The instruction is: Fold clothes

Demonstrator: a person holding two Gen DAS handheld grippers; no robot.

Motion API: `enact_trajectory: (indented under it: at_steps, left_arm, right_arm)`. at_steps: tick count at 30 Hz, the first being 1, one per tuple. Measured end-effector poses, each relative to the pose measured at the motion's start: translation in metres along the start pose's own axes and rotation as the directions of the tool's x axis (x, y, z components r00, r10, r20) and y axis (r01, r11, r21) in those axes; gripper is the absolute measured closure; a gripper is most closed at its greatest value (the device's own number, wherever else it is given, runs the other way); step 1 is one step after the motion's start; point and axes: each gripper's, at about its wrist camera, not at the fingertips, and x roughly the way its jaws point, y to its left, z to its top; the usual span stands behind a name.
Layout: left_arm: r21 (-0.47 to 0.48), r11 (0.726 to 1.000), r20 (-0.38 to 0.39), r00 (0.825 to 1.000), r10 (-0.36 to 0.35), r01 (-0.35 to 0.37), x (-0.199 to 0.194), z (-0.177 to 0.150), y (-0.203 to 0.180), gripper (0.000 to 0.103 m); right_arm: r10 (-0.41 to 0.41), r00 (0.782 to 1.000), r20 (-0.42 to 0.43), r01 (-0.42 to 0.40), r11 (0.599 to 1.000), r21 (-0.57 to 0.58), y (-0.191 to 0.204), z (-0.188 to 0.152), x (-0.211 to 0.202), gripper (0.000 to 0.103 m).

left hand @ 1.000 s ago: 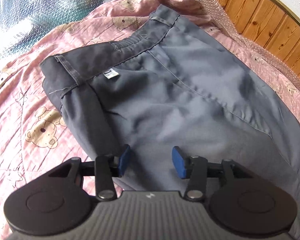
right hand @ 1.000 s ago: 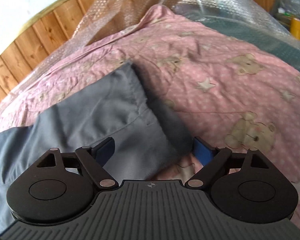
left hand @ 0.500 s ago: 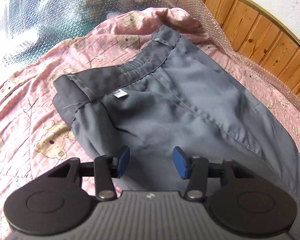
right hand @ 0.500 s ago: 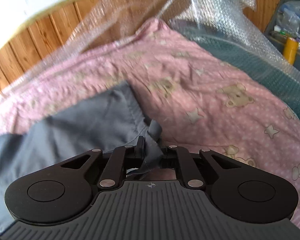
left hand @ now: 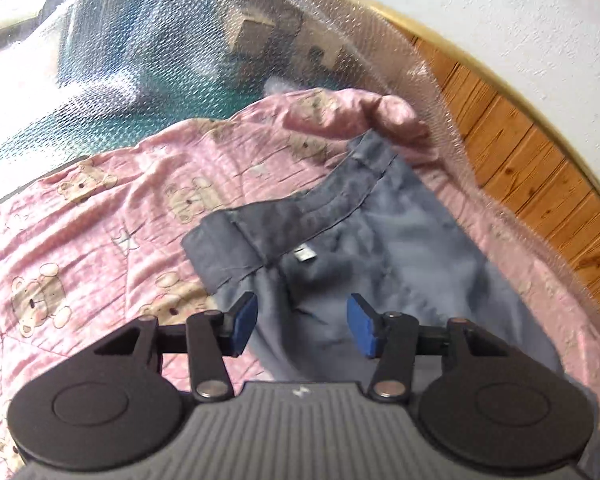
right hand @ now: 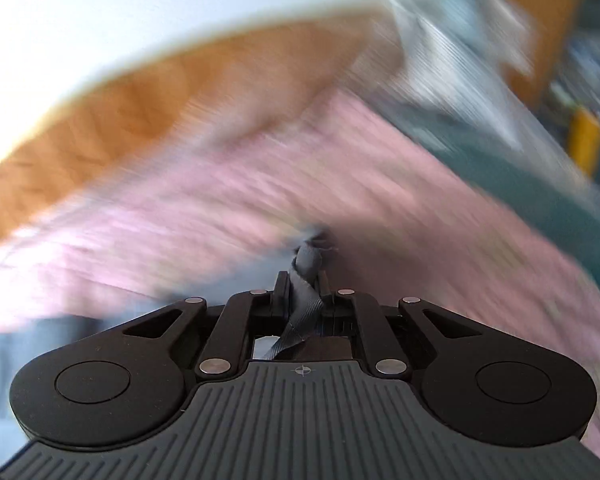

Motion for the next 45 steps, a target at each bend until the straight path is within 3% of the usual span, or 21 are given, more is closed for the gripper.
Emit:
enact_trajectory:
  at_steps: [2, 4, 8, 11, 13, 18, 21, 23, 25, 27, 29, 32, 34, 35, 36, 37, 38, 39, 41, 44, 45]
  left_arm:
    - [-0.002, 0.998, -0.010, 0.998, -0.070, 0.070, 0.003, 0.001, -0.019, 0.052]
    - [0.012, 0.991, -0.036, 0.990, -0.136, 0.136, 0.010, -0.003, -0.042, 0.052]
    - [0.065, 0.963, -0.106, 0.962, -0.253, 0.261, 0.022, -0.027, -0.091, 0.052]
    - [0.076, 0.936, -0.179, 0.928, -0.326, 0.344, 0.032, -0.054, -0.122, 0.049]
    - [0.081, 0.918, -0.221, 0.905, -0.364, 0.389, 0.035, -0.073, -0.142, 0.049]
    - [0.119, 0.854, -0.327, 0.833, -0.447, 0.506, 0.044, -0.100, -0.202, 0.047]
    - [0.147, 0.814, -0.383, 0.791, -0.477, 0.562, 0.055, -0.115, -0.248, 0.047]
    - [0.166, 0.780, -0.417, 0.760, -0.498, 0.603, 0.060, -0.124, -0.283, 0.047]
    - [0.184, 0.736, -0.455, 0.721, -0.524, 0.651, 0.062, -0.137, -0.319, 0.046]
    - [0.202, 0.686, -0.496, 0.677, -0.544, 0.699, 0.063, -0.155, -0.353, 0.043]
    - [0.215, 0.633, -0.536, 0.632, -0.560, 0.743, 0.064, -0.173, -0.387, 0.042]
    - [0.231, 0.556, -0.600, 0.567, -0.564, 0.798, 0.068, -0.202, -0.434, 0.042]
    - [0.252, 0.553, -0.663, 0.558, -0.499, 0.794, 0.084, -0.232, -0.444, 0.042]
    - [0.285, 0.558, -0.694, 0.570, -0.441, 0.779, 0.094, -0.250, -0.444, 0.044]
    - [0.322, 0.563, -0.718, 0.584, -0.379, 0.761, 0.105, -0.267, -0.442, 0.049]
    - [0.354, 0.564, -0.726, 0.600, -0.336, 0.746, 0.112, -0.278, -0.437, 0.061]
    - [0.360, 0.553, -0.718, 0.602, -0.349, 0.751, 0.114, -0.282, -0.430, 0.072]
    - [0.353, 0.555, -0.717, 0.599, -0.357, 0.754, 0.115, -0.283, -0.425, 0.071]
    - [0.294, 0.604, -0.719, 0.587, -0.371, 0.741, 0.116, -0.270, -0.422, 0.065]
    - [0.283, 0.608, -0.663, 0.609, -0.435, 0.742, 0.115, -0.249, -0.431, 0.041]
    - [0.298, 0.622, -0.657, 0.628, -0.417, 0.724, 0.125, -0.247, -0.435, 0.041]
  right_arm:
    - [0.121, 0.992, -0.023, -0.122, 0.988, -0.096, 0.056, 0.000, -0.002, 0.094]
    - [0.186, 0.977, -0.104, -0.203, 0.961, -0.187, 0.104, -0.021, 0.013, 0.095]
    - [0.181, 0.928, -0.327, -0.269, 0.930, -0.250, 0.154, -0.093, 0.055, 0.094]
    - [0.142, 0.926, -0.348, -0.251, 0.923, -0.292, 0.162, -0.120, 0.059, 0.094]
    - [0.146, 0.923, -0.357, -0.260, 0.919, -0.298, 0.160, -0.119, 0.056, 0.094]
    - [0.183, 0.930, -0.318, -0.299, 0.881, -0.367, 0.155, -0.104, 0.016, 0.094]
    - [0.156, 0.910, -0.384, -0.307, 0.876, -0.371, 0.150, -0.126, 0.026, 0.094]
    - [0.163, 0.913, -0.374, -0.308, 0.877, -0.370, 0.144, -0.135, 0.027, 0.092]
    - [0.198, 0.917, -0.347, -0.322, 0.880, -0.349, 0.139, -0.132, 0.018, 0.076]
    - [0.309, 0.909, -0.280, -0.383, 0.884, -0.268, 0.123, -0.115, -0.006, 0.059]
    - [0.360, 0.916, -0.176, -0.391, 0.899, -0.198, 0.102, -0.098, -0.028, 0.056]
    - [0.287, 0.951, -0.115, -0.296, 0.953, -0.065, 0.063, -0.088, -0.019, 0.057]
    - [0.235, 0.950, -0.208, -0.251, 0.967, -0.054, 0.046, -0.105, 0.010, 0.072]
    - [0.209, 0.943, -0.258, -0.230, 0.972, -0.053, 0.038, -0.115, 0.024, 0.077]
    - [0.183, 0.934, -0.307, -0.209, 0.977, -0.053, 0.030, -0.124, 0.038, 0.084]
    - [0.177, 0.940, -0.290, -0.212, 0.973, -0.095, 0.028, -0.130, 0.038, 0.088]
    - [0.175, 0.949, -0.261, -0.218, 0.965, -0.147, 0.028, -0.136, 0.034, 0.088]
    - [0.170, 0.949, -0.265, -0.220, 0.960, -0.174, 0.029, -0.137, 0.032, 0.088]
    - [0.169, 0.942, -0.289, -0.219, 0.964, -0.152, 0.028, -0.128, 0.030, 0.088]
    - [0.172, 0.962, -0.211, -0.204, 0.969, -0.142, 0.030, -0.113, 0.016, 0.078]
    - [0.163, 0.964, -0.208, -0.196, 0.970, -0.144, 0.030, -0.113, 0.018, 0.071]
